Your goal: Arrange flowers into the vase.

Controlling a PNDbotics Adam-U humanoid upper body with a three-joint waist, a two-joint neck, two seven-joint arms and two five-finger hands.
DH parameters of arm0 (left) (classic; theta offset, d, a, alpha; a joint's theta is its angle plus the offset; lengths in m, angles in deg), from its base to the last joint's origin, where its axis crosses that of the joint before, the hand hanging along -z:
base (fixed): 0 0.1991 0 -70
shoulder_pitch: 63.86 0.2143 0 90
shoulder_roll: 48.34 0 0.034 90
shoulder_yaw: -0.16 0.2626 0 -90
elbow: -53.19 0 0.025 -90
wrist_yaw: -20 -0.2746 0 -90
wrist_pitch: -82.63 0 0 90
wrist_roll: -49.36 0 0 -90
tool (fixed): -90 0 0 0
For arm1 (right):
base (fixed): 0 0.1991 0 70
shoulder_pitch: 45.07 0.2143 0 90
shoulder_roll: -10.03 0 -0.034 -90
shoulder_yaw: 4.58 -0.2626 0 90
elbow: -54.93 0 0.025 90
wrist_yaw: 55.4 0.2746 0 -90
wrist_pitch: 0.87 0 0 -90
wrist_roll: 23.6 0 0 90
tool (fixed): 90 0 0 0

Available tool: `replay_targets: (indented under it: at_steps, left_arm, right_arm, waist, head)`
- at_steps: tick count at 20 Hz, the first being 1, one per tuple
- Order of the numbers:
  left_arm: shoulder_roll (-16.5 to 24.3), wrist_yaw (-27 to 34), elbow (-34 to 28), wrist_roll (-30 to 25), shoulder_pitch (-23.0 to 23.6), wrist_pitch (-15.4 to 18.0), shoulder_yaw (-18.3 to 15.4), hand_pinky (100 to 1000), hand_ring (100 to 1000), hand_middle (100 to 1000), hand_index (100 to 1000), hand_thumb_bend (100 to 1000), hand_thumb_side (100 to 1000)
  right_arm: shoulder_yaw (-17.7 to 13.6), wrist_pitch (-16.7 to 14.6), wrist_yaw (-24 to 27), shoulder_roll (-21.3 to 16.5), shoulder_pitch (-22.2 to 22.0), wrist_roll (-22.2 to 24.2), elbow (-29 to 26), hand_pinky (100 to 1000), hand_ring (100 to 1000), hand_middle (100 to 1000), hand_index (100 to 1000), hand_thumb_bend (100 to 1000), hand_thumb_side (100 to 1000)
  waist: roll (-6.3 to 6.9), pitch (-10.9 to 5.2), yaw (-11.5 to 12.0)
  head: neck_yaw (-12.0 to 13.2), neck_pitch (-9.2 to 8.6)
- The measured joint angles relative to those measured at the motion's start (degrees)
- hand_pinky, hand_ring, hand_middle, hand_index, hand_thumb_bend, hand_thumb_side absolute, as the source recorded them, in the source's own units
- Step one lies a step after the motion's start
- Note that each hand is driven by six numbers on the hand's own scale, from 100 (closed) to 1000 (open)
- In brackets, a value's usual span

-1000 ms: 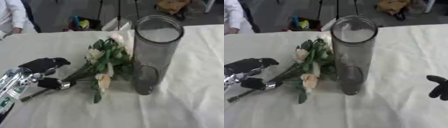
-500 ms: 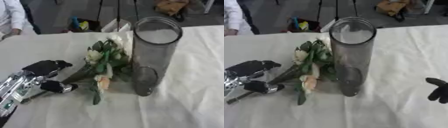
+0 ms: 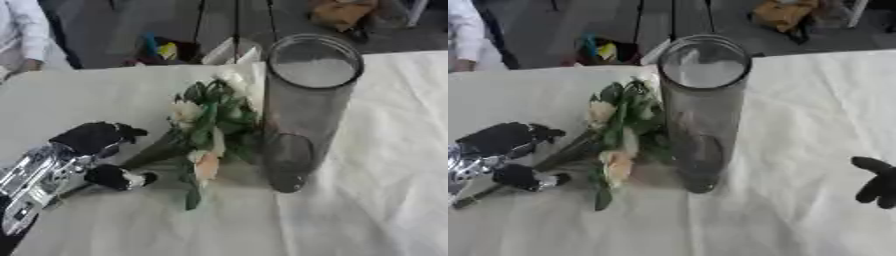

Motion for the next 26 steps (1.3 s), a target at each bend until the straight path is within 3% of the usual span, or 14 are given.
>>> replay_targets:
  at_steps: [12,26]
  left_arm:
    - [-0.48,-1.30,0.71,2.42,-0.07,0.00,0.29,530,572,720,925,269,807]
    - [-0.77,-4.55,1.42,3.36,-0.90,0.72,0.90,503,552,686,897,360,728]
  right_arm:
    - [0.00,0.12,-0.26,0.05,0.01,0.19,0.00,874,566,477,692,100,1000]
    - [0.00,0.22,-0.48,0.46,0.40,0.29,0.00,876,566,477,692,100,1000]
  waist:
    - [0.00,0.00,-0.13]
    - [0.13,0.26,-0.43]
  head:
    - [0.14,-0.09]
    - [0.67,-0.28]
